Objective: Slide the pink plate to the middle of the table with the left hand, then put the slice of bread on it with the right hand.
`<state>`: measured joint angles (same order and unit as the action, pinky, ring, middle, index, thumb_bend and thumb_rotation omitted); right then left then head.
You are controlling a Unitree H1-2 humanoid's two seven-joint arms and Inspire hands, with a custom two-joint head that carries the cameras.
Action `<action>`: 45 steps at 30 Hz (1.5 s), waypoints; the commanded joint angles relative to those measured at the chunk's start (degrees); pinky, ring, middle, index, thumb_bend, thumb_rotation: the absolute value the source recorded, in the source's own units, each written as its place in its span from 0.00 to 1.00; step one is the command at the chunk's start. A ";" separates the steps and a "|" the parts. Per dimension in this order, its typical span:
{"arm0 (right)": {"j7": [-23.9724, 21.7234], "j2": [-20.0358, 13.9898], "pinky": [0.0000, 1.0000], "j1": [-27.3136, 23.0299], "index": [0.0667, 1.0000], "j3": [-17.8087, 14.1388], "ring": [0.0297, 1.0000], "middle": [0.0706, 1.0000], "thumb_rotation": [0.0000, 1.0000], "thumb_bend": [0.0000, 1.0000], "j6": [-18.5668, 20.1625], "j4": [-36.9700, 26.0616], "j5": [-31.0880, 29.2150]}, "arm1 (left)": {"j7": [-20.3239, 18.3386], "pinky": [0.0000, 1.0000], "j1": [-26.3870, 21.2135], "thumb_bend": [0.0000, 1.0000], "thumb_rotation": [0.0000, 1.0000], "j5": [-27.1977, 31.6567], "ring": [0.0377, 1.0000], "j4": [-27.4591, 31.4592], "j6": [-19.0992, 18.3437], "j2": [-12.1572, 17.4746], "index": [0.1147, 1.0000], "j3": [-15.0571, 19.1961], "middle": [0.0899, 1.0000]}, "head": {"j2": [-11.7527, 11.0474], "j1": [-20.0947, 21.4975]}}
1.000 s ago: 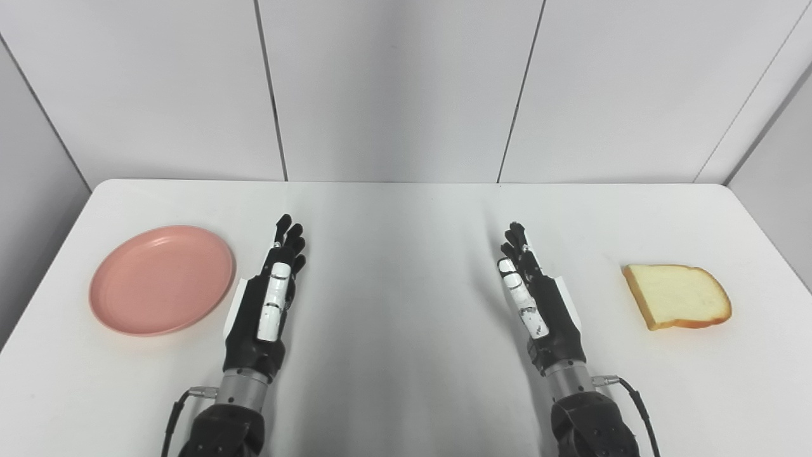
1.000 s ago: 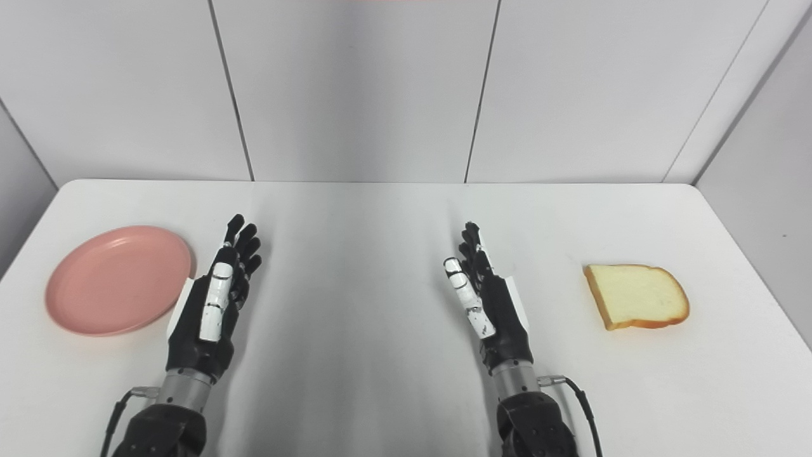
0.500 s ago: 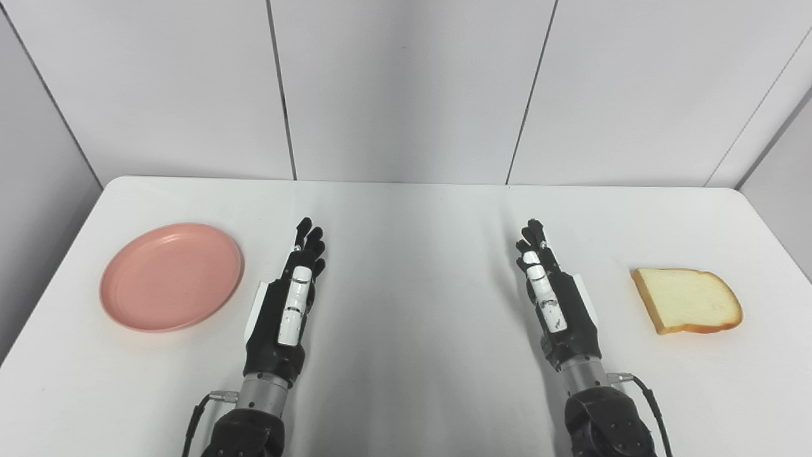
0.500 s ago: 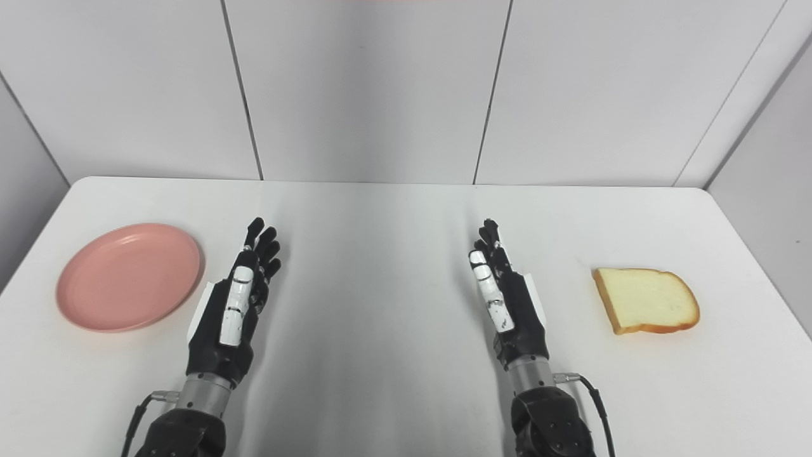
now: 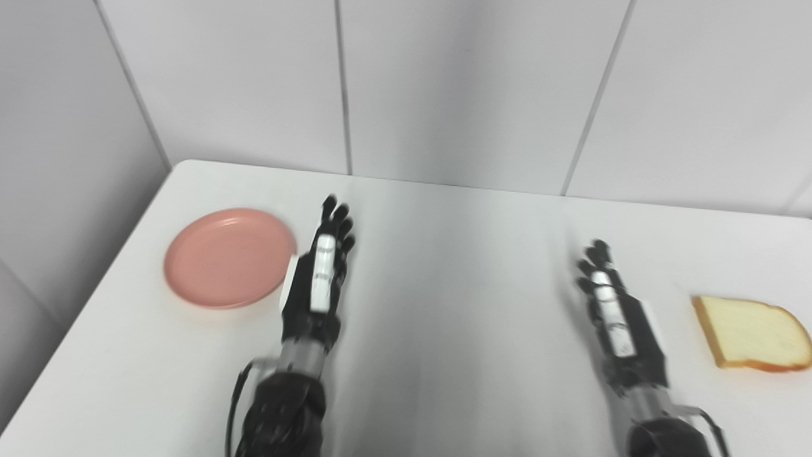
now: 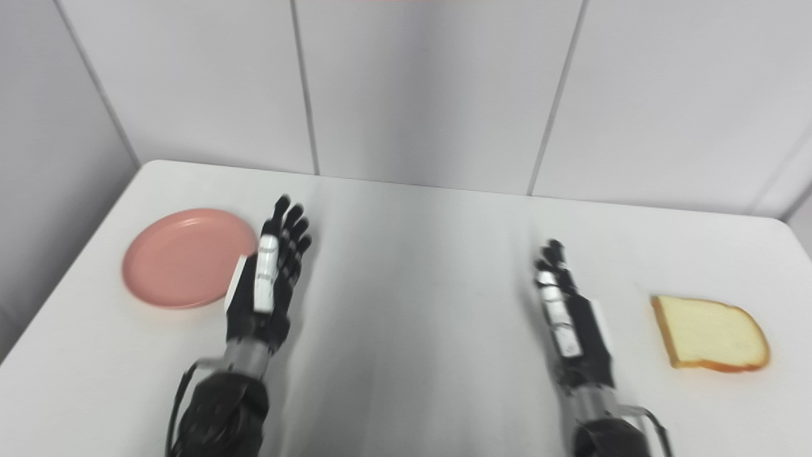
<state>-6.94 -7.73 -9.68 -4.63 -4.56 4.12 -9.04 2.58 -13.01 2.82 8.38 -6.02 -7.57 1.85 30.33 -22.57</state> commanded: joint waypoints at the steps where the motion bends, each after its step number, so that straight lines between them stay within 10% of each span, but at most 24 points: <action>1: -1.16 -1.58 1.00 -1.04 1.00 -1.16 1.00 1.00 0.87 0.64 -5.38 0.25 -0.99 | 2.37 1.00 -3.60 0.77 1.00 -1.85 1.00 0.31 2.25 1.54 1.00 1.47 1.00 | 0.03 0.06; 7: -2.03 -3.02 1.00 -0.28 1.00 -1.22 1.00 1.00 0.91 0.58 -2.92 -2.35 -1.77 | 7.33 0.97 -7.69 0.80 1.00 -3.41 0.97 -3.92 4.90 4.99 0.98 7.39 0.97 | -2.10 -3.52; 29: -4.69 -3.11 1.00 -1.63 1.00 -1.93 1.00 1.00 0.89 0.55 -16.76 7.30 -2.42 | 9.95 0.76 -9.55 0.63 0.98 -0.16 0.77 -18.47 10.53 21.38 0.74 19.24 0.76 | -4.38 -5.37; 45: -5.85 -3.09 1.00 -1.36 1.00 -1.56 1.00 1.00 0.86 0.52 -18.52 7.17 -4.17 | 9.38 0.83 -7.97 0.63 0.99 0.87 0.82 -29.37 12.23 25.11 0.79 18.90 0.80 | -5.29 -5.15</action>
<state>-12.15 -10.58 -10.63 -6.06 -20.16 11.99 -12.60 12.65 -20.01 3.95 -21.53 4.16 15.27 20.81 24.96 -27.77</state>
